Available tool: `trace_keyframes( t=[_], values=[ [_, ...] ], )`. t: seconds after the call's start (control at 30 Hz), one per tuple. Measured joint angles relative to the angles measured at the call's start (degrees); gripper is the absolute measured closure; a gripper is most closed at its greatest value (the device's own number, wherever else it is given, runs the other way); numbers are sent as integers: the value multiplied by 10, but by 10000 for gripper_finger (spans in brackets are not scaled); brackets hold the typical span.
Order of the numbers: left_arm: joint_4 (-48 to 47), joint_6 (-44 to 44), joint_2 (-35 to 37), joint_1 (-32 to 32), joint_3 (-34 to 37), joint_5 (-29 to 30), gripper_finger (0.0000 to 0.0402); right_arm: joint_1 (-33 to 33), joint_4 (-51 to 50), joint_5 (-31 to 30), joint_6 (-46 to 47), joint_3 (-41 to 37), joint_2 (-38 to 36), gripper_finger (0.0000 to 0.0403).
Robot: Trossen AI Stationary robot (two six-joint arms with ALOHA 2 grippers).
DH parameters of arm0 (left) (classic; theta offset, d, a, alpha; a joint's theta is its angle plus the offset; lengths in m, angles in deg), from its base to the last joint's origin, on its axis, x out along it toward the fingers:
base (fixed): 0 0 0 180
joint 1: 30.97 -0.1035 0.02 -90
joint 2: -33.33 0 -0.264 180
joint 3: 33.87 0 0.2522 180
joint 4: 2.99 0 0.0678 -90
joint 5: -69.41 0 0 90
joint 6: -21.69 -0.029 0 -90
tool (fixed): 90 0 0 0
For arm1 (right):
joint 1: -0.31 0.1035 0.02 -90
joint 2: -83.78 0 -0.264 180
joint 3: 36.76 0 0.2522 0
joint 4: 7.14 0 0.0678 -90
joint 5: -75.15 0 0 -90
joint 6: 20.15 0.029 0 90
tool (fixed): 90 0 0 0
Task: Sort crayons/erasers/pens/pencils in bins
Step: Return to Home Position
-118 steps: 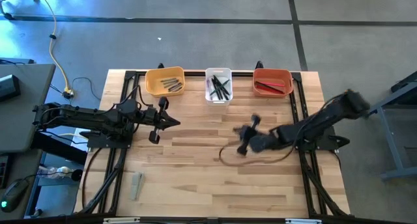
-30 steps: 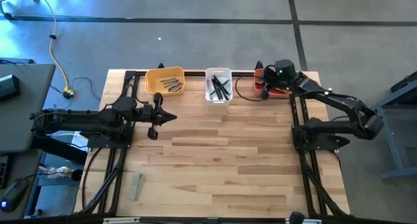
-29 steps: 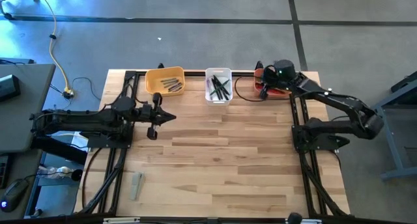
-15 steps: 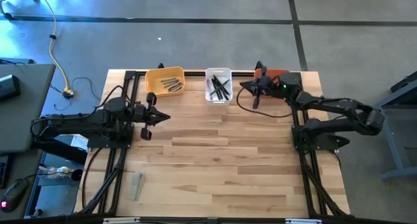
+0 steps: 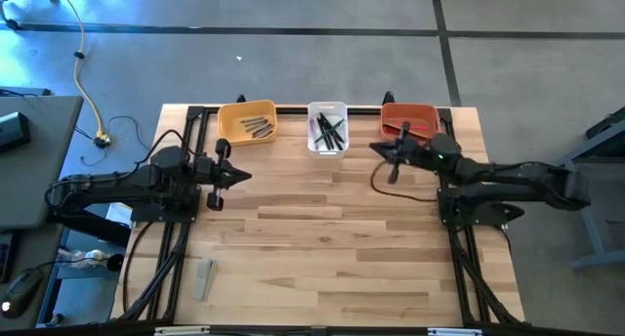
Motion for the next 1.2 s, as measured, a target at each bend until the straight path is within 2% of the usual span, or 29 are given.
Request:
trace_keyframes(
  t=[0.13,0.37,0.57,0.8,1.0,1.2],
  values=[
    [-28,0,17,0,0,0,401,27,-20,-53,5,-40,-83,403],
    [-58,5,46,0,0,0,401,85,-146,-162,1,-56,-195,403],
    [-104,16,80,0,0,14,401,121,-210,-176,6,-56,-270,403],
    [-135,17,125,0,0,38,401,126,-239,-191,12,-56,-326,403],
    [-176,39,180,0,0,67,401,127,-306,-211,15,-56,-375,403],
    [-157,57,216,0,14,74,401,127,-302,-211,30,-72,-415,403]
  ],
)
